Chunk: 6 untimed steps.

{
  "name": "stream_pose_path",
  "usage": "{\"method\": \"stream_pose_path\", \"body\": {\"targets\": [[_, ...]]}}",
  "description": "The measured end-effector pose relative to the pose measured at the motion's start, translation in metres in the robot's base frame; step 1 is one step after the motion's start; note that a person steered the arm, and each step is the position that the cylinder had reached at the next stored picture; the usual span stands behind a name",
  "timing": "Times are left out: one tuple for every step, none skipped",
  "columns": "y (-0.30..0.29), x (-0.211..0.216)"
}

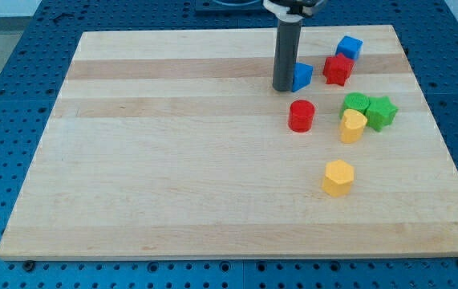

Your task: Push the blue triangle closer to the red circle

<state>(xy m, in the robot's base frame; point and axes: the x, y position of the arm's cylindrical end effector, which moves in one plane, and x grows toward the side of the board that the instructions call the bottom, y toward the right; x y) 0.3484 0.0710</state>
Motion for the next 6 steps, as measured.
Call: {"method": "stream_pose_path", "body": {"targets": [[-0.014,-0.042],[0.002,-0.063],[0.019,-0.044],[0.015,-0.012],[0.015,0.020],[0.015,0.067]]}}
